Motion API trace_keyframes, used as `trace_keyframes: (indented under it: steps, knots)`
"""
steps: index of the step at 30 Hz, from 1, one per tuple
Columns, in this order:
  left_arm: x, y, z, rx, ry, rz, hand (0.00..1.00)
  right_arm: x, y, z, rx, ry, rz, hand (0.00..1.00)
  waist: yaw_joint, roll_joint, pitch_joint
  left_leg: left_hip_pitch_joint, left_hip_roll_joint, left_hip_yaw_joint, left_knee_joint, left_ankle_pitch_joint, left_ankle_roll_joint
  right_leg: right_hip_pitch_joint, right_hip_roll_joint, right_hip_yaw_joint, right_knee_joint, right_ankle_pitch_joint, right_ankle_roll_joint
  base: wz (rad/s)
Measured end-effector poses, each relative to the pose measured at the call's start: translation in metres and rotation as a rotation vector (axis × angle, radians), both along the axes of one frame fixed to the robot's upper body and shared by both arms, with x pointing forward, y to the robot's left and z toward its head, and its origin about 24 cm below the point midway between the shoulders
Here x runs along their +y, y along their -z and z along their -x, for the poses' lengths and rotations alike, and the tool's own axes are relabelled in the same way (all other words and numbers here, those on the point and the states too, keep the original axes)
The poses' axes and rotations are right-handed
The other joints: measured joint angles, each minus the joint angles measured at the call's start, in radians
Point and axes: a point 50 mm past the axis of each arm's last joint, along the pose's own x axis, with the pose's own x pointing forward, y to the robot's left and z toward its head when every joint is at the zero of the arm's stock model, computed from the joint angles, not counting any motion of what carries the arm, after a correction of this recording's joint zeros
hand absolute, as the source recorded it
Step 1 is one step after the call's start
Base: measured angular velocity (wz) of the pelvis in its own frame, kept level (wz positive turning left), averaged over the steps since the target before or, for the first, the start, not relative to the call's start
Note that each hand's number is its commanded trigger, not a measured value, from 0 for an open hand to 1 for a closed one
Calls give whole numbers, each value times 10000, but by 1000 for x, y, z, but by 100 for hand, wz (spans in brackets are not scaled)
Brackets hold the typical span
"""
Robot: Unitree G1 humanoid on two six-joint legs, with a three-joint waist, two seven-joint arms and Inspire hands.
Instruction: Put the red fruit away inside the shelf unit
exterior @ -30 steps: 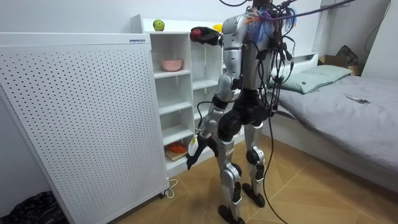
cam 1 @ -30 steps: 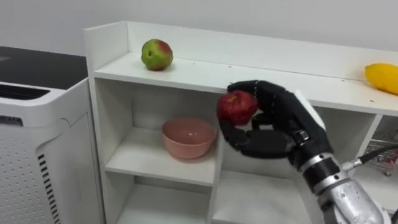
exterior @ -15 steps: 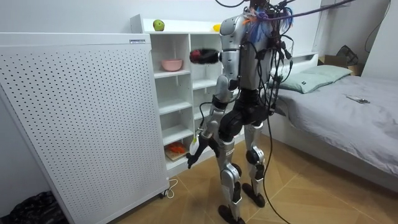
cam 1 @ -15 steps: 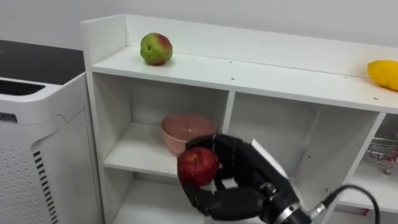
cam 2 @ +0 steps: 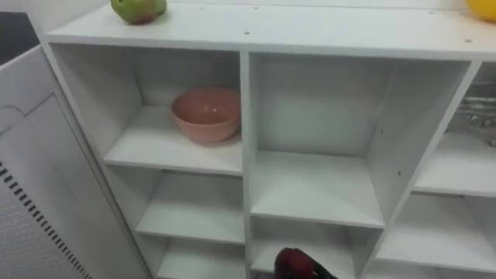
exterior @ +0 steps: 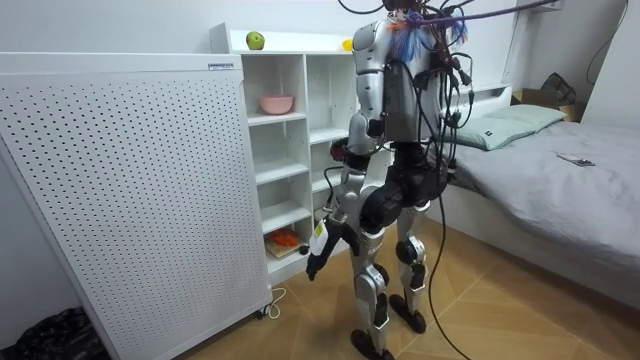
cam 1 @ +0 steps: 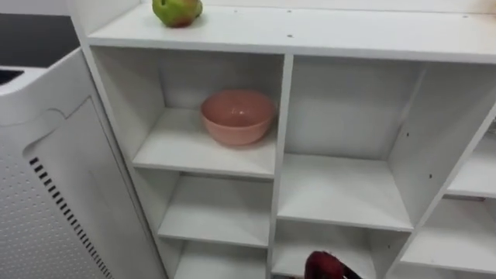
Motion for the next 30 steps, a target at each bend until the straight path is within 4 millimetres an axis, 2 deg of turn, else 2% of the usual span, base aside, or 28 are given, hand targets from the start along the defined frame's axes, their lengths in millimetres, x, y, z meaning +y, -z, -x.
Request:
trace_keyframes:
  steps: [3,5,8,11,14,16,20,25,30]
  knots:
    - [1,0,2,69,-152,-68,0,-4,1,-2,148,733,-876,100,14,31,35,-676,-75,-2,271,35,24,-839,-140,-4,497,-71,-61,0]
    - [1,0,3,104,-339,-26,0,-9,6,1,356,1415,-1645,100,231,5,59,-1139,-105,136,503,53,41,-1447,-232,109,915,-131,-90,-9]
    - [0,0,0,47,-194,-26,0,-15,5,-1,431,1879,-2113,100,315,-14,83,-1728,-162,152,789,43,56,-2065,-360,81,1311,-236,-148,2]
    - [-4,-1,-3,-32,20,68,0,-24,-5,-13,304,2572,-2896,100,331,-6,111,-2571,-254,200,1227,58,83,-2960,-550,110,1802,-350,-196,5]
    - [-4,-1,-4,-79,-64,135,0,-32,-11,-18,80,2827,-3064,100,387,-12,125,-3022,-264,230,1498,52,93,-3426,-615,130,2147,-417,-214,5]
    - [-4,-2,-7,-212,-197,198,0,-45,-20,-23,-71,3066,-3096,100,519,-34,140,-3466,-274,316,1824,8,128,-3928,-746,136,2524,-535,-272,3]
    - [2,-7,-14,-544,-324,155,0,-62,-43,-37,-839,3537,-3647,100,656,-52,146,-4370,-262,368,2461,-96,92,-4877,-756,331,3199,-659,-334,0]
    - [5,-10,-19,-720,-73,47,0,-68,-72,-57,-1726,3550,-3802,100,800,-62,151,-4849,-242,371,2770,-121,54,-5370,-768,355,3483,-676,-419,0]
    - [5,-9,-17,-703,-440,225,0,-68,-88,-67,-2158,3405,-3797,100,838,-67,148,-4874,-254,368,2795,-132,62,-5378,-779,359,3502,-676,-409,0]
